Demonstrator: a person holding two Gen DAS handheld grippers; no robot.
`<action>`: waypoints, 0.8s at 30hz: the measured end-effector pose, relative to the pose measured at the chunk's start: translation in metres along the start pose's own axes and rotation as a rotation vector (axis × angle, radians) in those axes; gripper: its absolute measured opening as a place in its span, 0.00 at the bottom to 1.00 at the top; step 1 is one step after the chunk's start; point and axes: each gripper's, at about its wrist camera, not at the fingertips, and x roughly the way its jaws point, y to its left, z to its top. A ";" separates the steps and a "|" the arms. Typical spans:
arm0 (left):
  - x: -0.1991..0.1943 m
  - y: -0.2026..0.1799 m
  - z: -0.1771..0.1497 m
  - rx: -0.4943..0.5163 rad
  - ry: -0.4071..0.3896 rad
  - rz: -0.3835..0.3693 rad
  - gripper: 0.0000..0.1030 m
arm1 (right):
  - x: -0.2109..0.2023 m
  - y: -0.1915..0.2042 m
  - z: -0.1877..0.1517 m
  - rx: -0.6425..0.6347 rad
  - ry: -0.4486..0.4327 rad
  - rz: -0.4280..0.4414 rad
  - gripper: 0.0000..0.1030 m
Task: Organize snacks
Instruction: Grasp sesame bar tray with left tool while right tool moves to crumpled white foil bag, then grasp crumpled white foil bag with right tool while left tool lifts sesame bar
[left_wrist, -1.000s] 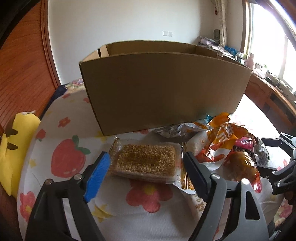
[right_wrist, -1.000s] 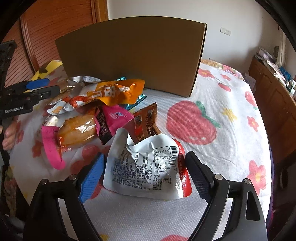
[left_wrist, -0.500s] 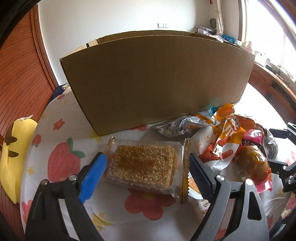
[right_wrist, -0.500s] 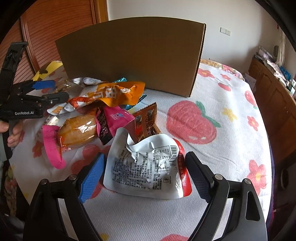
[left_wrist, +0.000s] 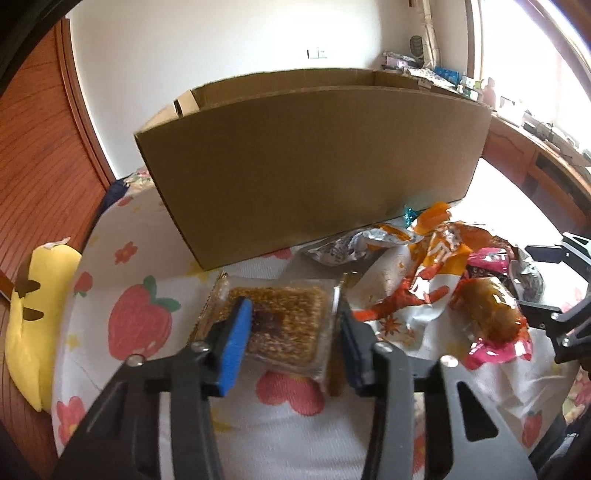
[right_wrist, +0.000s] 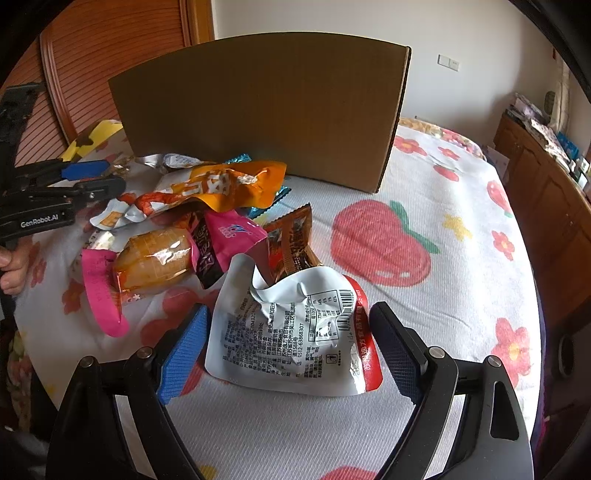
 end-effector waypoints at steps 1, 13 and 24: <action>-0.005 0.000 0.000 -0.010 -0.010 -0.003 0.34 | 0.000 0.000 0.000 0.000 0.000 0.000 0.87; -0.055 0.015 -0.006 -0.074 -0.118 -0.005 0.17 | 0.000 0.000 0.001 0.000 0.003 -0.002 0.87; -0.086 0.008 -0.014 -0.092 -0.185 -0.008 0.16 | -0.013 -0.009 -0.007 0.023 -0.001 -0.039 0.62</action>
